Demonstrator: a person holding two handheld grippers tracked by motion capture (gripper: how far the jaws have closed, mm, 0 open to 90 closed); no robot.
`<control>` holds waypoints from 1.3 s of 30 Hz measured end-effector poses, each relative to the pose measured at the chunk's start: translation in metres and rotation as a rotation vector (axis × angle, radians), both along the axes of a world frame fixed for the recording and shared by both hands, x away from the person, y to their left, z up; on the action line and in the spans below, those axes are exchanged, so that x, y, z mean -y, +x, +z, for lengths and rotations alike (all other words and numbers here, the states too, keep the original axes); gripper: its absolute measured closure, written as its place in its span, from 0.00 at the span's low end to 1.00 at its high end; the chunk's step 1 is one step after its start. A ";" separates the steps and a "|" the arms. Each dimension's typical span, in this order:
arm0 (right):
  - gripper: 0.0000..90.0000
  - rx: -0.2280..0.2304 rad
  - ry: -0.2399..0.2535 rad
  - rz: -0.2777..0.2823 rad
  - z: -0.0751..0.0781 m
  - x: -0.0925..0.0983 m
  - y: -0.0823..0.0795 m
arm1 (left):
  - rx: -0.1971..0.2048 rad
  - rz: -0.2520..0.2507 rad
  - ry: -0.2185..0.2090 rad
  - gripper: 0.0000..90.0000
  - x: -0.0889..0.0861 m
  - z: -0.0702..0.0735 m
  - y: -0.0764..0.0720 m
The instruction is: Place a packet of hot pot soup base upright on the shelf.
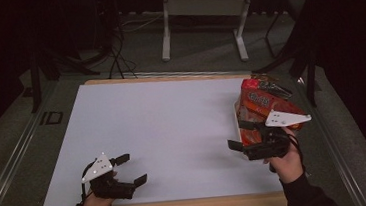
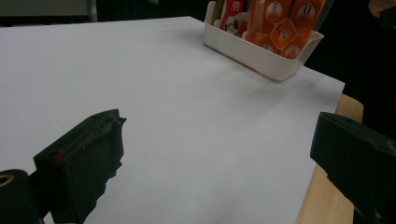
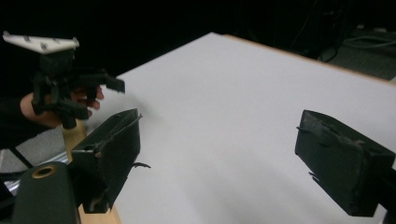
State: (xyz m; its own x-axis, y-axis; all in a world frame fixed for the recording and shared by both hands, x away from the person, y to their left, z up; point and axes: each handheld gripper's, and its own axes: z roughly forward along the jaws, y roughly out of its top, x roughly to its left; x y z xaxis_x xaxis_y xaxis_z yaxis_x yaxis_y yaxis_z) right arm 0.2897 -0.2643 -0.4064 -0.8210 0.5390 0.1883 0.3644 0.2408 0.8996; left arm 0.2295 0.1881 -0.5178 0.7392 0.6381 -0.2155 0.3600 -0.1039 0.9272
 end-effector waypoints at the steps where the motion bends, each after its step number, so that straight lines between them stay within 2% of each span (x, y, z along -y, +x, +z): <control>1: 0.16 -0.009 -0.011 0.002 -0.005 -0.002 0.000 | 0.000 0.000 -0.003 0.03 0.000 0.000 0.000; 3: 0.16 -0.009 -0.025 0.004 -0.013 -0.005 -0.001 | 0.001 0.000 -0.003 0.03 0.000 0.000 0.000; 7: 0.16 -0.043 -0.032 0.023 -0.030 -0.010 -0.002 | -0.002 -0.001 -0.002 0.03 0.000 0.000 0.000; 11: 0.16 -0.016 -0.085 0.024 -0.042 -0.016 -0.006 | -0.001 -0.002 -0.002 0.03 0.000 0.000 0.000; 17: 0.16 -0.034 -0.082 0.039 -0.058 -0.018 -0.009 | -0.001 -0.002 -0.005 0.03 0.000 0.000 0.000; 24: 0.15 -0.053 -0.122 0.054 -0.074 -0.019 -0.013 | 0.000 -0.003 -0.006 0.03 0.000 0.000 -0.001; 28: 0.15 -0.049 -0.142 0.052 -0.080 -0.017 -0.016 | 0.001 -0.005 -0.003 0.03 0.000 0.000 0.000; 33: 0.15 -0.016 -0.188 0.033 -0.086 -0.013 -0.020 | 0.013 -0.006 0.008 0.03 0.000 0.000 -0.001; 39: 0.15 -0.010 -0.186 0.025 -0.088 -0.010 -0.020 | 0.010 -0.002 0.007 0.03 0.000 -0.001 -0.001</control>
